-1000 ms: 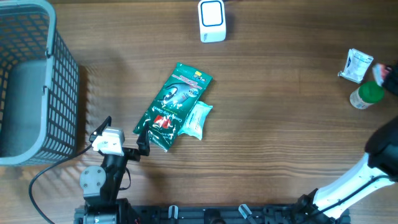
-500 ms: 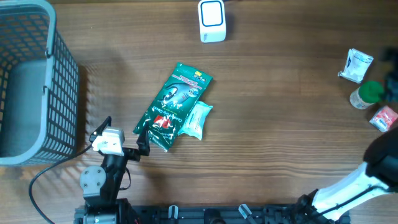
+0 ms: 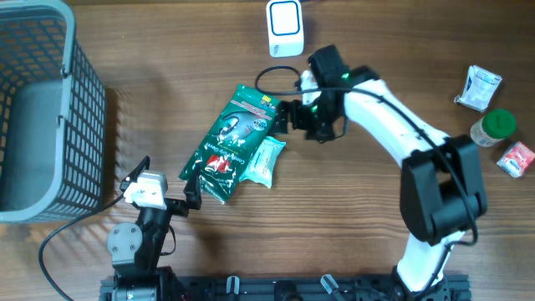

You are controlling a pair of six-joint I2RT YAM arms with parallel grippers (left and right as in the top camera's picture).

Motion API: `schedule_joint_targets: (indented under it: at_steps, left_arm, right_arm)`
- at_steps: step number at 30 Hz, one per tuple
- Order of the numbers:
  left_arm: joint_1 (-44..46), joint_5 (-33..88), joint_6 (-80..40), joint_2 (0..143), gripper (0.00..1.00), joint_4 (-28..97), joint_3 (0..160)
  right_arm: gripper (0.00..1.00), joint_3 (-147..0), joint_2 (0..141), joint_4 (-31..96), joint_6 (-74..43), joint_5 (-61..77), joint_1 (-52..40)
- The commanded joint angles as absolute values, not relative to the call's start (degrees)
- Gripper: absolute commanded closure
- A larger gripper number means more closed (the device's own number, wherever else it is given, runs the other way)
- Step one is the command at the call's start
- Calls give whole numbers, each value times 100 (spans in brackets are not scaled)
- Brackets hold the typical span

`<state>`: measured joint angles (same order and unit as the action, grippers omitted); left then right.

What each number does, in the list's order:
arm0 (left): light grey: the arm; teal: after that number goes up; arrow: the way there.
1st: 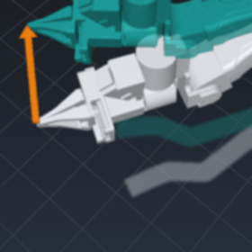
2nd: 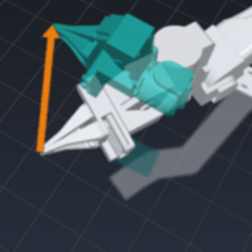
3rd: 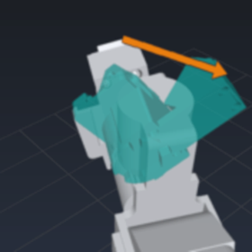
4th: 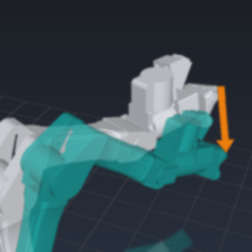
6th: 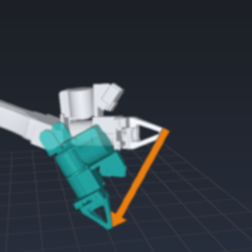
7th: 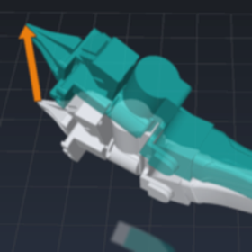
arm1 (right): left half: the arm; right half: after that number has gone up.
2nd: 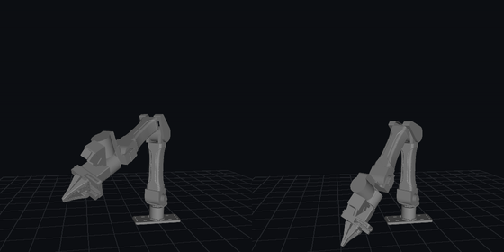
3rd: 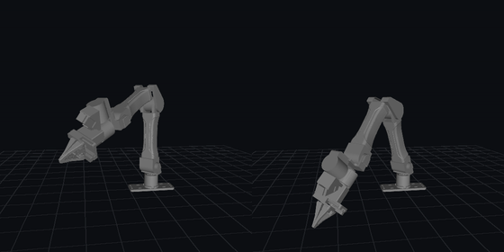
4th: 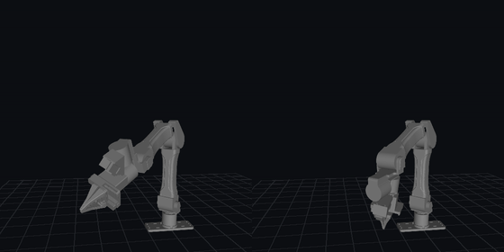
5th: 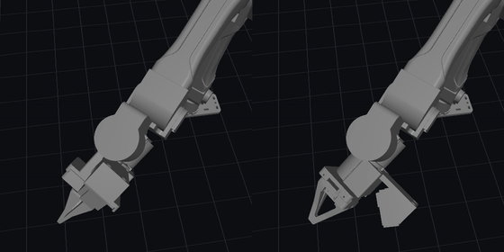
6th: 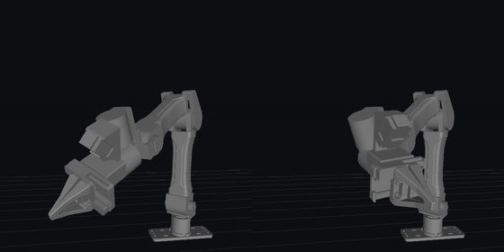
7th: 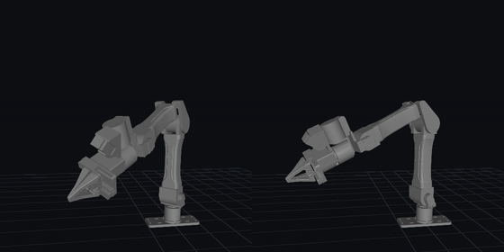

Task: Scan the item barcode
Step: 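Grasp the teal packet at table centre with the right gripper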

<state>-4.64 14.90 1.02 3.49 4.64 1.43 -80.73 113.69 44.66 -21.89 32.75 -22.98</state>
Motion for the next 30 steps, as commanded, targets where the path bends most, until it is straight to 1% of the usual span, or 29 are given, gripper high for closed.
schedule_joint_targets:
  at_steps: [1,4,6,7,10,11,12,13,14,15,17,18,19,20,22,24,25,27,28,30]
  left_arm:
    - [-499,1498,108,318,0,456,113]
    - [-499,1498,108,318,0,456,113]
    - [-499,1498,108,318,0,456,113]
    - [-499,1498,108,318,0,456,113]
    - [-499,1498,108,318,0,456,113]
    - [-499,1498,108,318,0,456,113]
    - [-499,1498,108,318,0,456,113]
    - [-499,1498,108,318,0,456,113]
    - [-499,1498,108,318,0,456,113]
    - [-499,1498,108,318,0,456,113]
    - [-499,1498,108,318,0,456,113]
    - [-499,1498,108,318,0,456,113]
    - [-499,1498,108,318,0,456,113]
    - [-499,1498,108,318,0,456,113]
    - [-499,1498,108,318,0,456,113]
    - [-499,1498,108,318,0,456,113]
    - [-499,1498,108,318,0,456,113]
    - [-499,1498,108,318,0,456,113]
    - [-499,1498,108,318,0,456,113]
    - [-499,1498,108,318,0,456,113]
  right_arm:
    - [0,-7811,11804,4180,-2486,4289,-2362]
    - [0,-7808,12160,4095,-2353,3981,-2362]
    - [1,-7808,12337,4154,-1981,3990,-2377]
    - [0,-7793,12455,4226,-1468,3968,-2421]
    - [1,-7787,12672,4254,-1295,3597,-2499]
    - [4,-7787,12803,4259,-1151,3535,-2534]
    - [12,-7787,12919,4272,-993,3535,-2556]
    - [36,-7787,13069,4313,-716,3538,-2587]
    - [54,-7787,13192,4357,-493,3533,-2604]
    - [67,-7787,13288,4399,-377,3516,-2609]
    - [87,-7787,13395,4418,-283,3387,-2606]
    - [96,-7789,13395,4425,-322,3341,-2604]
    - [96,-7804,13384,4506,-436,3350,-2596]
    - [96,-7863,13382,4718,-939,3347,-2569]
    - [96,-8053,13338,5502,-2316,3376,-2467]
    - [96,-8320,13297,6731,-3538,3765,-2320]
    - [96,-8493,13294,7690,-3999,4152,-2211]
    - [96,-8617,13294,8906,-4414,4792,-2036]
    - [96,-8606,13297,9240,-4574,5146,-1953]
    - [96,-8586,13294,9238,-5037,5749,-1833]
